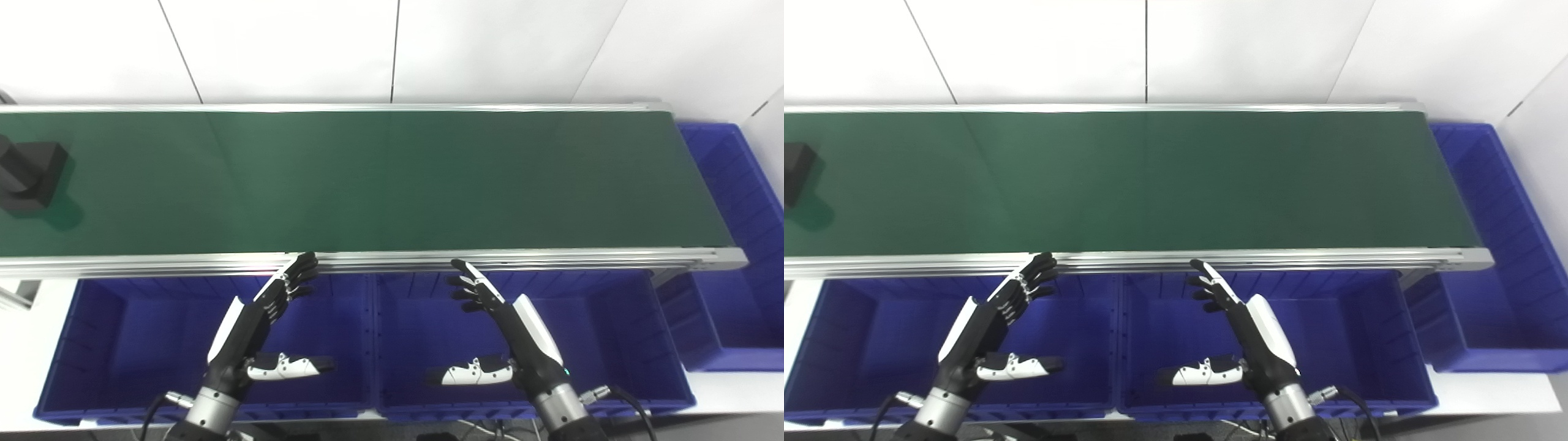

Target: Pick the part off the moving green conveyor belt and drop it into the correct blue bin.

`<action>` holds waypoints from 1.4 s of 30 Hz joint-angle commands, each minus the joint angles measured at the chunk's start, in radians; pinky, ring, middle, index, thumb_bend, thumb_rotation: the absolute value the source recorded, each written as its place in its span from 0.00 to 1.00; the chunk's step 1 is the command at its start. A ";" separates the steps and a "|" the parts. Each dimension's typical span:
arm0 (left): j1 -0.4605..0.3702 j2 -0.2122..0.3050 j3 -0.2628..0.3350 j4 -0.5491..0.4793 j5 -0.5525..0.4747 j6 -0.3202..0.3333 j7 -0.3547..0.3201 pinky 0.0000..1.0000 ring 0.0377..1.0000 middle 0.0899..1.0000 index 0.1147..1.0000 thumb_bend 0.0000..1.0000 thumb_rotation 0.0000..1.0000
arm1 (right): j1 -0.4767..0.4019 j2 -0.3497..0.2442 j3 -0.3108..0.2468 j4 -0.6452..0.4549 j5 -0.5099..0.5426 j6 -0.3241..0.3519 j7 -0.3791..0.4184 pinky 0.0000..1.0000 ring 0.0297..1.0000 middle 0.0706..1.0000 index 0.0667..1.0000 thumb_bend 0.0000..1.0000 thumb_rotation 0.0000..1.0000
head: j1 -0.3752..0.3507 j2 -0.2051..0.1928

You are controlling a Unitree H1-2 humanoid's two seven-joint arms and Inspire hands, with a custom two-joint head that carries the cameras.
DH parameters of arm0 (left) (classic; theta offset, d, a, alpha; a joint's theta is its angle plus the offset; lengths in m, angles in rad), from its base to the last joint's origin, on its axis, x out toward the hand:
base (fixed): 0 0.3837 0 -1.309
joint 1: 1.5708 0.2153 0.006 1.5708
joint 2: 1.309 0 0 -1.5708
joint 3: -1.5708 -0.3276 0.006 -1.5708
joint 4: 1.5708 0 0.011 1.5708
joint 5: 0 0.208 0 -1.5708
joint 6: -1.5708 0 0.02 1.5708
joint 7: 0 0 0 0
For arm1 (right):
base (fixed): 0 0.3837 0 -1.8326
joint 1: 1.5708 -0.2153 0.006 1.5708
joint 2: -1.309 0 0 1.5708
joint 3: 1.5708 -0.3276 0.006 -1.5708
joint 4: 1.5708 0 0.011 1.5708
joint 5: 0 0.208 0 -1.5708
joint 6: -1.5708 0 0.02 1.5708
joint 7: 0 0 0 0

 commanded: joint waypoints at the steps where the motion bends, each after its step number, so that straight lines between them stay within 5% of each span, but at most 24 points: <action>1: 0.000 -0.002 0.001 -0.017 0.000 -0.044 0.018 0.84 0.89 0.90 0.90 0.87 0.25 | -0.002 -0.004 0.001 -0.012 0.005 -0.070 -0.016 0.74 0.79 0.84 0.94 0.92 0.27 | 0.005 -0.002; 32: -0.023 0.010 -0.047 0.015 0.032 -0.044 0.095 0.79 0.84 0.86 0.85 0.89 0.25 | -0.011 -0.002 -0.011 0.064 0.022 -0.112 -0.032 0.73 0.80 0.85 0.94 0.89 0.23 | 0.008 -0.031; 42: -0.017 0.067 -0.090 -0.008 0.081 -0.044 0.148 0.76 0.84 0.86 0.83 0.87 0.27 | -0.014 0.001 -0.002 0.078 0.014 -0.129 -0.050 0.74 0.79 0.84 0.94 0.89 0.21 | 0.001 -0.034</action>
